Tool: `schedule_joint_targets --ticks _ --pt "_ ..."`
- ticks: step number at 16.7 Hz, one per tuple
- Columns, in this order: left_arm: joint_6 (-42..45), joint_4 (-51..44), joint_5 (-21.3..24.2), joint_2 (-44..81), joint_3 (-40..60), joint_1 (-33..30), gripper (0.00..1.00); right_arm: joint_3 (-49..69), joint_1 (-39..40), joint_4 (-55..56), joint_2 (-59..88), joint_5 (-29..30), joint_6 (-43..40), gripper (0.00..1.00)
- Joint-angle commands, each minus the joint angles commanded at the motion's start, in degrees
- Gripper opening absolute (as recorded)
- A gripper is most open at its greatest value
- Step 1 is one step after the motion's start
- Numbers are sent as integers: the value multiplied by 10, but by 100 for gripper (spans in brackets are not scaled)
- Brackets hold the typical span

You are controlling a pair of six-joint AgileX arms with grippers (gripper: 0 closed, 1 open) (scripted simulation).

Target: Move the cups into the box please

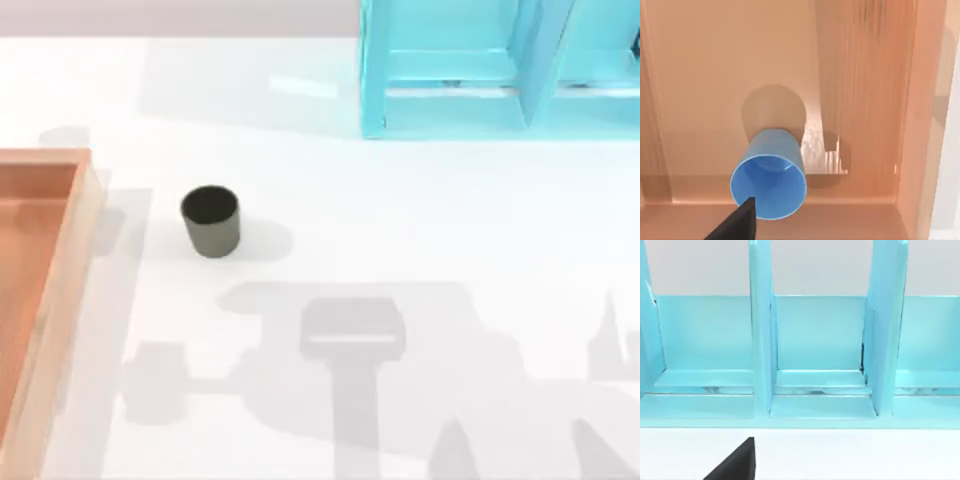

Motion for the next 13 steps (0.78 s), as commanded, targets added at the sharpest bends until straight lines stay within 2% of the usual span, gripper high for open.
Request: schedule_joint_targets --ticks 8,11,13 --pt "-224 -8 5 316 318 -226 100 0 0 0 0 0 0 100" --pt "-284 -6 11 380 383 -278 100 0 0 0 0 0 0 100" --pt "-298 -5 10 395 398 -291 100 0 0 0 0 0 0 100"
